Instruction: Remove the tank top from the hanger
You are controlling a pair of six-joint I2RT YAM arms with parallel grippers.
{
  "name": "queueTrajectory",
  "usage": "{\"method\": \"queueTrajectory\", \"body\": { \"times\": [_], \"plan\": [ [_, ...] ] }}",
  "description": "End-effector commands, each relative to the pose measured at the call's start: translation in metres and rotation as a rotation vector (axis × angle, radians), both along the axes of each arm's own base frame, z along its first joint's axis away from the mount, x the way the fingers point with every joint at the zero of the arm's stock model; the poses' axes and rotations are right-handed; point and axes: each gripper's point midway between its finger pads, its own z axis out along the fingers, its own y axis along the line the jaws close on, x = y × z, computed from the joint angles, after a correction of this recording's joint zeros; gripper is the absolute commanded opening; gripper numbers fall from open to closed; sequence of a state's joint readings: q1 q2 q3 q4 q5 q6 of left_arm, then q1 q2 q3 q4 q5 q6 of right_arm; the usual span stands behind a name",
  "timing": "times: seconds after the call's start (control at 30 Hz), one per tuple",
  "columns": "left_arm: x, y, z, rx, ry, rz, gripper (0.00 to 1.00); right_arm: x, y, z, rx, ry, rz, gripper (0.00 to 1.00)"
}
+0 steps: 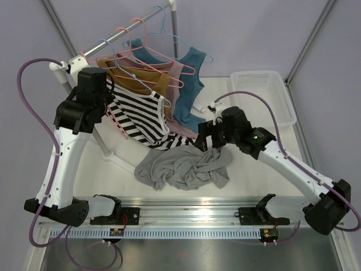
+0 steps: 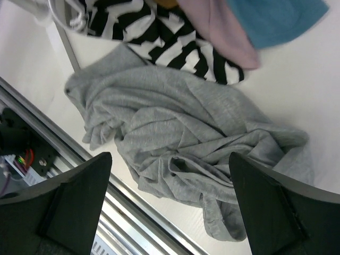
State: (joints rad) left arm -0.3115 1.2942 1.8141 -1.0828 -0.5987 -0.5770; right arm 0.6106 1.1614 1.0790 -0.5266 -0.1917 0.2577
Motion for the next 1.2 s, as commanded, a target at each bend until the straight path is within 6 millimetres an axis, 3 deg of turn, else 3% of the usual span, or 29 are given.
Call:
{"method": "queueTrajectory", "body": {
  "times": [0.0, 0.13, 0.27, 0.37, 0.4, 0.53, 0.57, 0.6, 0.7, 0.73, 0.77, 0.83, 0.93, 0.97, 1.03, 1.1, 1.17],
  "plan": [
    [0.001, -0.002, -0.004, -0.071, -0.050, -0.019, 0.00, 0.001, 0.026, -0.024, -0.112, -0.021, 0.038, 1.00],
    [0.001, -0.001, -0.007, -0.087, -0.056, -0.025, 0.00, -0.013, 0.051, -0.064, -0.196, 0.029, 0.088, 1.00],
    [-0.001, -0.003, 0.006, -0.099, -0.091, -0.049, 0.31, -0.015, 0.064, -0.097, -0.238, 0.050, 0.083, 0.99],
    [-0.005, -0.006, 0.016, -0.115, -0.117, -0.075, 0.48, -0.022, 0.069, -0.122, -0.306, 0.086, 0.099, 0.99],
    [-0.010, -0.008, 0.022, -0.125, -0.134, -0.091, 0.59, -0.024, 0.069, -0.134, -0.336, 0.110, 0.100, 0.99],
    [-0.027, -0.015, 0.040, -0.146, -0.187, -0.169, 0.75, -0.039, 0.072, -0.165, -0.408, 0.173, 0.117, 0.99],
    [-0.031, -0.017, 0.043, -0.143, -0.196, -0.190, 0.91, -0.040, 0.071, -0.171, -0.426, 0.179, 0.114, 0.99],
    [-0.036, -0.022, 0.046, -0.153, -0.205, -0.231, 0.99, -0.043, 0.070, -0.181, -0.455, 0.186, 0.109, 0.99],
    [-0.060, -0.027, 0.060, -0.153, -0.251, -0.309, 0.99, -0.041, 0.061, -0.195, -0.515, 0.179, 0.070, 0.99],
    [-0.073, -0.025, 0.067, -0.153, -0.283, -0.322, 0.99, -0.042, 0.058, -0.198, -0.525, 0.177, 0.065, 0.94],
    [-0.081, -0.024, 0.070, -0.139, -0.298, -0.339, 0.99, -0.039, 0.057, -0.199, -0.527, 0.168, 0.058, 0.85],
    [-0.103, -0.021, 0.082, -0.123, -0.362, -0.372, 0.99, -0.038, 0.059, -0.198, -0.522, 0.156, 0.071, 0.45],
    [-0.122, -0.022, 0.092, -0.103, -0.441, -0.420, 0.99, -0.036, 0.060, -0.191, -0.523, 0.134, 0.087, 0.15],
    [-0.137, -0.021, 0.098, -0.087, -0.484, -0.449, 0.99, -0.033, 0.059, -0.182, -0.519, 0.111, 0.078, 0.00],
    [-0.148, -0.022, 0.104, -0.074, -0.524, -0.479, 0.99, -0.027, 0.059, -0.165, -0.502, 0.073, 0.064, 0.00],
    [-0.158, -0.025, 0.111, -0.055, -0.554, -0.517, 0.99, -0.016, 0.054, -0.129, -0.482, -0.001, 0.010, 0.00],
    [-0.163, -0.027, 0.117, -0.044, -0.559, -0.543, 0.99, -0.004, 0.036, -0.095, -0.495, -0.065, -0.067, 0.00]
  ]
}}
